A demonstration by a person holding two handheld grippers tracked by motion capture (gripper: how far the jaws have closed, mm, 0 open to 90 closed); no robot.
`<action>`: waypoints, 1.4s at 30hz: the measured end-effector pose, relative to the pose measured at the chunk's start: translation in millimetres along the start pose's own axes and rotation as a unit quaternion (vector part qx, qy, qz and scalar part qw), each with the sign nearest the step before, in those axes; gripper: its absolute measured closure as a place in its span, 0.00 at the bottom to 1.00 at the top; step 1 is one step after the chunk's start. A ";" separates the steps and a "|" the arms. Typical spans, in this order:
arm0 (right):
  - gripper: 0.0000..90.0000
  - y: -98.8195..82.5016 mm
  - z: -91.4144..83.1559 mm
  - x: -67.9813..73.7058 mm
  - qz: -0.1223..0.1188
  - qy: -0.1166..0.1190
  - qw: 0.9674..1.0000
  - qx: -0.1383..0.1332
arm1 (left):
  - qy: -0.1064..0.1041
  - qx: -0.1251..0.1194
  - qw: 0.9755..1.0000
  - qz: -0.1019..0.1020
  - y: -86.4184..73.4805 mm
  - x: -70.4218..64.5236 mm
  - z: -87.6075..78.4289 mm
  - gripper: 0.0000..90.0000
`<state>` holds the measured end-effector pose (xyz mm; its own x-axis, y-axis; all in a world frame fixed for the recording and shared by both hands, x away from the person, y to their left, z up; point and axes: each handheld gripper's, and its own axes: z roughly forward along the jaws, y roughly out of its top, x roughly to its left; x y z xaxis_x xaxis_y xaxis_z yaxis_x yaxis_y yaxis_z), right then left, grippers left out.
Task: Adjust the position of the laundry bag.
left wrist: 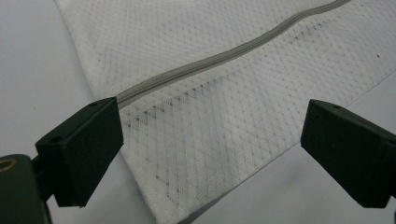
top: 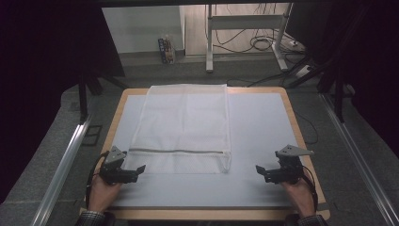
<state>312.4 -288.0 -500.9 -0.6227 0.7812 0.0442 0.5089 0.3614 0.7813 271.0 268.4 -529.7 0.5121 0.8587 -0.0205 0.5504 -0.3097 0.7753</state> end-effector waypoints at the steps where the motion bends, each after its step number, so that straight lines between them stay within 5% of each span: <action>1: 0.00 -0.1 0.5 0.1 -0.001 0.001 1.000 0.001 | 0.000 0.000 1.000 -0.002 0.0 0.1 0.2 0.06; 22: 0.00 6.0 5.6 5.5 0.017 0.010 1.000 -0.010 | 0.021 0.000 1.000 0.005 1.5 1.3 0.4 0.06; 29: 0.00 14.2 13.8 11.0 -0.017 -0.008 1.000 -0.005 | 0.024 0.001 1.000 0.007 8.4 6.6 7.9 0.07; 36: 0.00 19.9 25.7 12.5 -0.019 -0.007 1.000 0.016 | 0.032 0.006 0.999 -0.003 13.6 15.7 14.4 0.07; 42: 0.00 31.2 32.8 9.0 0.016 0.018 1.000 0.009 | 0.044 0.016 0.999 -0.009 18.4 26.3 18.2 0.07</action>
<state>342.2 -252.9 -496.5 -0.6264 0.7741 0.0921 0.5396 0.3453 0.7678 306.6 277.8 -527.4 0.4424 0.8965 0.0214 0.5807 -0.3046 0.7550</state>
